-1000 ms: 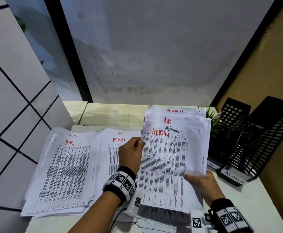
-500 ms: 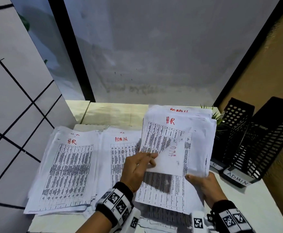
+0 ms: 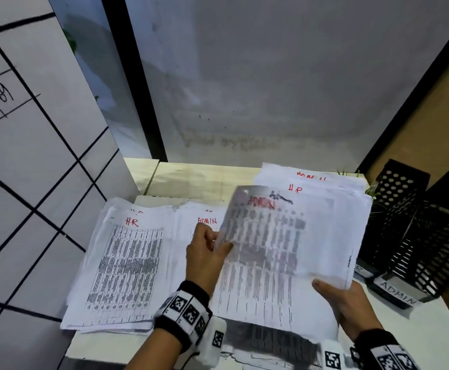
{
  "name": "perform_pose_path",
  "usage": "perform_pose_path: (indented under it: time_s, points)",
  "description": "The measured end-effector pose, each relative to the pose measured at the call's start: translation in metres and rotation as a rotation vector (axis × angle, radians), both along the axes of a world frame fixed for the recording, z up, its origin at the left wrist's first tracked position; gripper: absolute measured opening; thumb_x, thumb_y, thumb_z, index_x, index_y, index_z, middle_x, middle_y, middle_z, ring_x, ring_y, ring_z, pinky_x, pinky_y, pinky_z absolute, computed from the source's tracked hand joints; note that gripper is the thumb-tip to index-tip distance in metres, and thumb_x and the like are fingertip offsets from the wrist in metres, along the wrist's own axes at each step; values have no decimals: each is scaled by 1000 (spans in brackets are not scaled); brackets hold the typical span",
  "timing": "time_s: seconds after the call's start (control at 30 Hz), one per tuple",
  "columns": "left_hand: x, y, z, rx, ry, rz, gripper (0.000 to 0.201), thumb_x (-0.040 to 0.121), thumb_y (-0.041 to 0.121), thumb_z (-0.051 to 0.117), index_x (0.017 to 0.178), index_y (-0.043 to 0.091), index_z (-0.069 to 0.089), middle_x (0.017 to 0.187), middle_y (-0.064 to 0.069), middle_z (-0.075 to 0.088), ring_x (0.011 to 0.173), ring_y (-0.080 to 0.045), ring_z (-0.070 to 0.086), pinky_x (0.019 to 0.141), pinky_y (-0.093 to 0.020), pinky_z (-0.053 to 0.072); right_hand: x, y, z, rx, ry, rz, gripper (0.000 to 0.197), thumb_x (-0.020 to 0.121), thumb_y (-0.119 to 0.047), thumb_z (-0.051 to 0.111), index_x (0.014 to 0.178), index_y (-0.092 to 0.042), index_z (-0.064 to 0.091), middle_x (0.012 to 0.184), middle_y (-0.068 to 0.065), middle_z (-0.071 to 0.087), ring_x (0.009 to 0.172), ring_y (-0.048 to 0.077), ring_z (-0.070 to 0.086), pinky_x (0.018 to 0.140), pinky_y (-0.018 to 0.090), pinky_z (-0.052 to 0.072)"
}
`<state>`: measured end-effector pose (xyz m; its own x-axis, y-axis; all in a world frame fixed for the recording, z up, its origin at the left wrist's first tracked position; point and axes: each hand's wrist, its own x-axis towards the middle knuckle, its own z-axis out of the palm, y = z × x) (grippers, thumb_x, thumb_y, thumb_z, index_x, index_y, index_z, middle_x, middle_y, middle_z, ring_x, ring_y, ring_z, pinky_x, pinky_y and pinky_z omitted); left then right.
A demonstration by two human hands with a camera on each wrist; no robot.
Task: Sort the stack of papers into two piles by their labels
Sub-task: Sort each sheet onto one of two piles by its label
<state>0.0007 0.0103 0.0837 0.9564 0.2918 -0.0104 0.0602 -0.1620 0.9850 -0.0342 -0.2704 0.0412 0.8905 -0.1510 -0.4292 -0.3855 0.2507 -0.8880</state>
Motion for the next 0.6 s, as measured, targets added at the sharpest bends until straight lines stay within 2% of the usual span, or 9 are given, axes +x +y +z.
perform_pose_path:
  time_s: [0.03,0.07,0.13,0.2,0.27,0.37,0.47,0.53,0.6]
  points:
    - [4,10,-5,27,14,48,41,77,3,73,70,21,36,65,-3,48,55,-13,46,55,-30,42,0,-2,-1,-5,-9,-16,28,67,4,72,94,10,69,90,26,72,71,31,71,63,35,60]
    - [10,21,-12,44,27,97,40,77,2,73,66,21,39,62,0,47,55,-14,45,58,-29,43,-1,-6,-2,-14,-11,-38,34,62,1,73,95,10,69,90,26,73,71,30,71,62,35,60]
    - [21,44,-26,88,48,184,32,77,0,72,64,21,52,69,3,60,67,-19,60,71,-34,52,-3,-15,-3,-17,-17,-85,40,60,0,73,98,9,67,88,21,74,69,27,72,60,33,59]
    - [27,62,-37,156,97,220,24,80,0,69,77,23,64,89,5,67,85,-22,65,81,-36,54,-4,-23,-4,6,-18,-125,39,66,6,71,104,10,65,85,16,75,70,24,73,61,30,60]
    - [29,74,-48,220,167,211,24,84,-1,64,94,20,67,103,5,65,94,-23,64,82,-30,50,-5,-29,-3,31,-1,-165,33,74,12,67,107,10,64,85,12,76,72,20,73,61,25,59]
    - [33,89,-69,392,281,90,33,86,-3,57,112,16,66,119,-6,63,102,-26,61,83,-25,46,-6,-34,0,40,33,-200,22,77,12,66,98,8,69,85,10,75,70,15,73,59,19,57]
    - [37,94,-87,486,397,-142,46,86,-11,48,126,9,59,133,-11,56,118,-29,55,97,-29,42,-6,-33,3,20,23,-194,9,68,7,70,68,1,76,86,13,73,69,16,73,58,19,57]
    - [40,92,-94,531,443,-210,49,85,-15,43,124,7,60,133,-12,56,121,-29,53,94,-25,39,-6,-31,3,24,16,-185,10,69,8,69,70,2,76,86,15,73,70,17,73,58,19,57]
    - [43,89,-96,543,441,-232,45,84,-17,41,118,5,61,133,-13,54,121,-30,53,88,-21,38,-8,-28,5,36,5,-155,18,75,14,65,90,5,73,84,14,75,70,18,73,56,21,56]
